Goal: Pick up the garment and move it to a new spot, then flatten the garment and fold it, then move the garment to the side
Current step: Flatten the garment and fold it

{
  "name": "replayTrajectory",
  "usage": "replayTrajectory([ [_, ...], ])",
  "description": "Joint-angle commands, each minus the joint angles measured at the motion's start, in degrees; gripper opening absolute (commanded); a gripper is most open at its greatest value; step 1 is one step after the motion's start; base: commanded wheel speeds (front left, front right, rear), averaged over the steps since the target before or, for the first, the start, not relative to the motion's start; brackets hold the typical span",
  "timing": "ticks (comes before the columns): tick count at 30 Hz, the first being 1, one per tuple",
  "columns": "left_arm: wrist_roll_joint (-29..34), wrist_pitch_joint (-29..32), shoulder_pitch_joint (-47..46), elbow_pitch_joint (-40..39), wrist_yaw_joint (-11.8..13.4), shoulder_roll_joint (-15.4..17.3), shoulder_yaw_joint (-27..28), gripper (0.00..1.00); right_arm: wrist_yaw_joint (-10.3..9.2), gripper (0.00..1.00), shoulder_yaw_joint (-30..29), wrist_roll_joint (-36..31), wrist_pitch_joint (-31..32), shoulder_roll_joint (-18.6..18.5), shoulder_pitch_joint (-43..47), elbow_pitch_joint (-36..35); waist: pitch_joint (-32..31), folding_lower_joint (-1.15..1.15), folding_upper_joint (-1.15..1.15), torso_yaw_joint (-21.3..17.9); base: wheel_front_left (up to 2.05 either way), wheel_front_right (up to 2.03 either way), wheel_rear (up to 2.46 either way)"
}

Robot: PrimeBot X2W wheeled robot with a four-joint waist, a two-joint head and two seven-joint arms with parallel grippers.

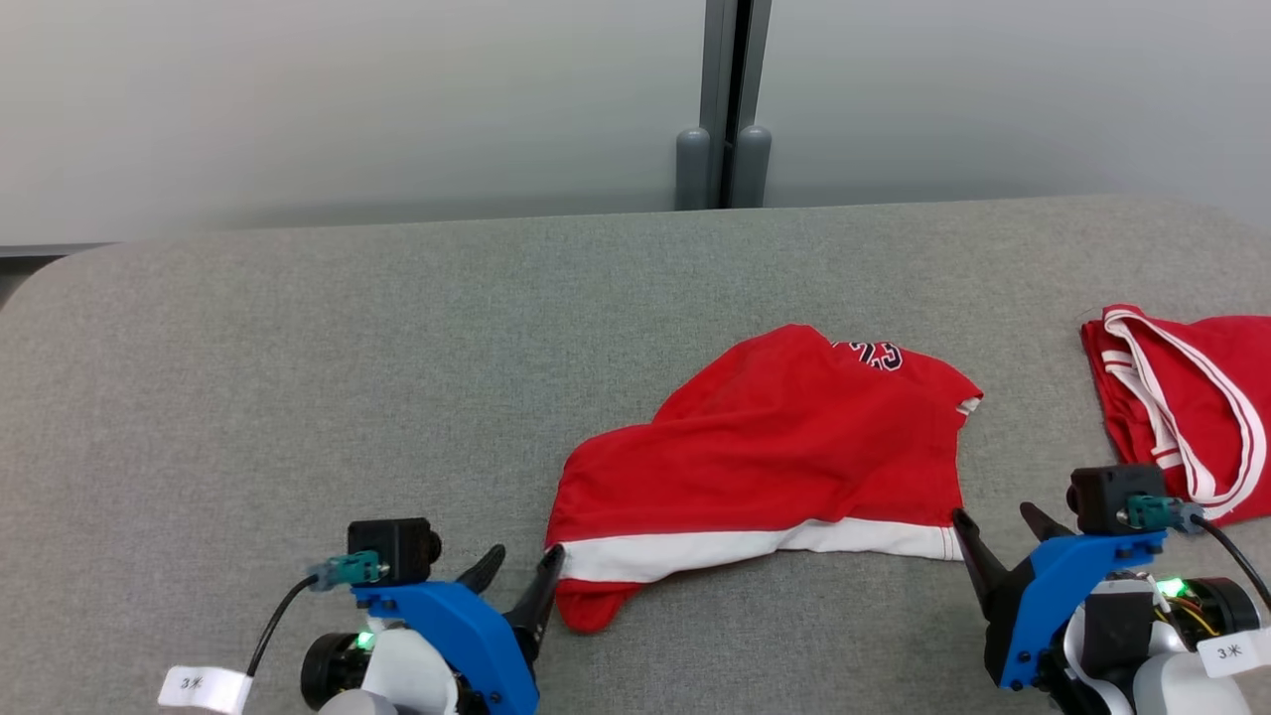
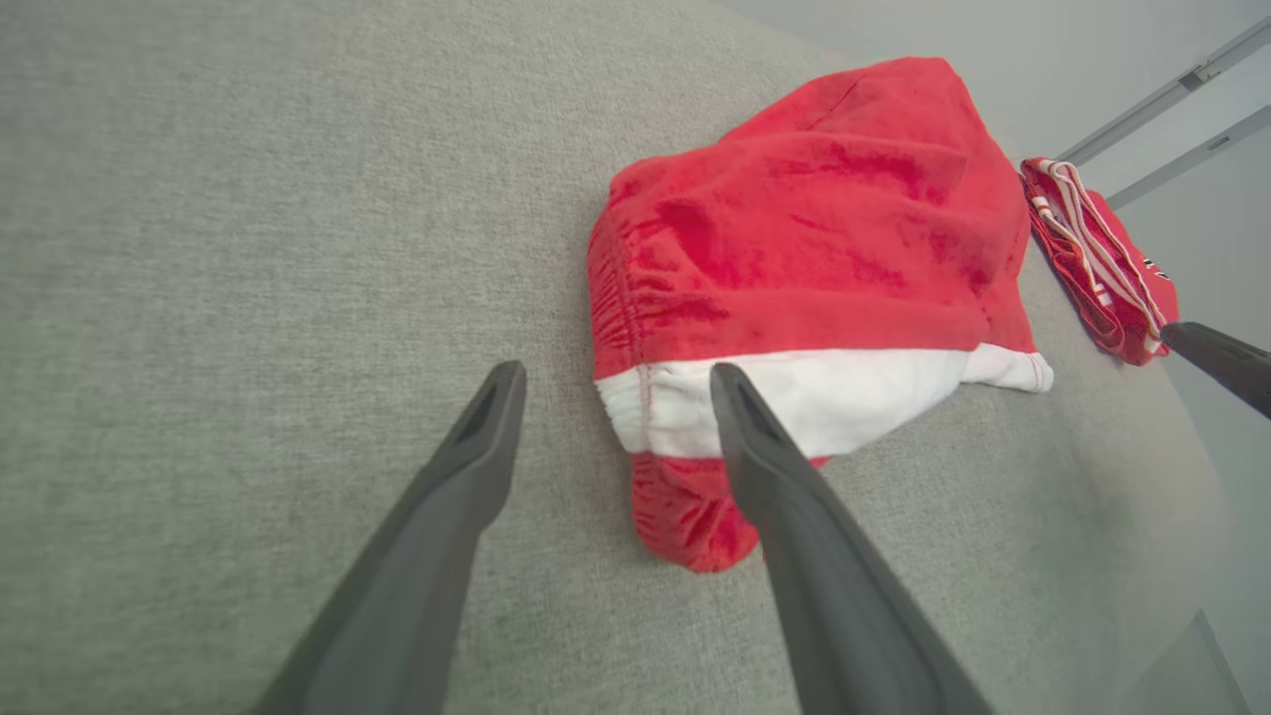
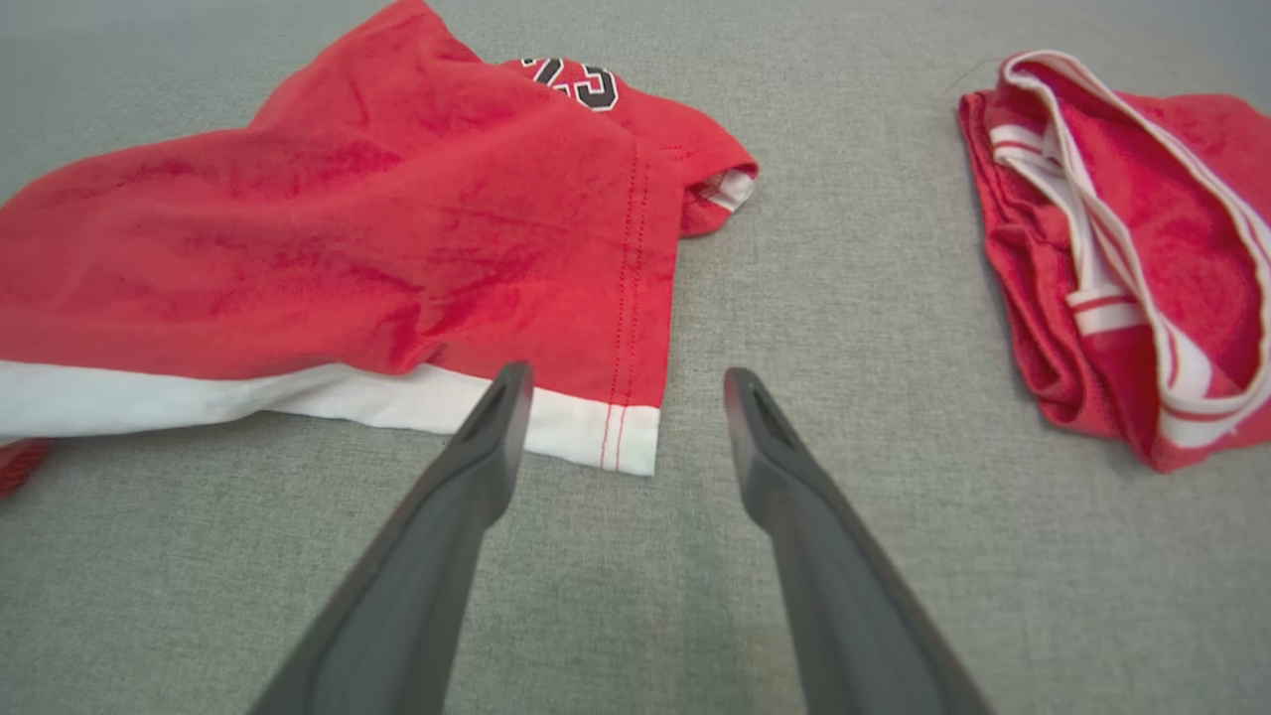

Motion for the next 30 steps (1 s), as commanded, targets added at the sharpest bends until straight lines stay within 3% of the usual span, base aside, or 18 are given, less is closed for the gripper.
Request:
replayTrajectory([
  [1, -0.8, 2.0, -0.7, -1.2, 0.4, -0.2, -0.3, 1.0, 0.01, 1.0, 0.4, -0.2, 0.5, -0.1, -1.1, 0.5, 0.5, -0.01, 0.0, 0.1, 0.0, 0.0, 0.0],
  [11, -0.6, 8.8, -1.7, -3.9, 1.8, 0.5, -2.8, 1.0, 0.01, 1.0, 1.5, -1.1, 0.4, -0.1, -3.6, 4.5, 2.2, -0.01, 0.0, 0.5, 0.0, 0.0, 0.0],
  [23, 1.8, 7.3, -5.2, 2.8, 2.3, 0.3, -4.6, 1.0, 0.01, 1.0, 2.4, -0.5, -1.6, -0.1, -5.8, 8.6, 3.4, -0.01, 0.0, -0.6, 0.0, 0.0, 0.0],
  [24, 2.1, 6.7, -5.5, 3.2, 2.5, 0.3, -4.6, 0.84, 0.01, 1.0, 2.4, -0.5, -1.6, -0.1, -5.9, 8.8, 3.5, -0.01, 0.0, -0.7, 0.0, 0.0, 0.0],
  [25, 2.2, 6.2, -5.6, 3.6, 2.6, 0.2, -4.6, 0.29, 0.01, 1.0, 2.4, -0.4, -1.6, -0.1, -6.0, 9.1, 3.5, -0.01, 0.0, -0.8, 0.0, 0.0, 0.0],
  [26, 2.4, 5.7, -5.8, 3.9, 2.5, 0.2, -4.6, 0.0, 0.01, 1.0, 2.5, -0.3, -1.7, -0.1, -6.1, 9.4, 3.6, -0.01, 0.0, -0.9, 0.0, 0.0, 0.0],
  [30, 2.3, 4.3, -6.5, 4.6, 1.9, 0.3, -4.8, 0.0, 0.01, 1.0, 2.8, -0.2, -1.6, -0.1, -7.5, 10.9, 4.0, -0.01, 0.0, -1.0, 0.0, 0.0, 0.0],
])
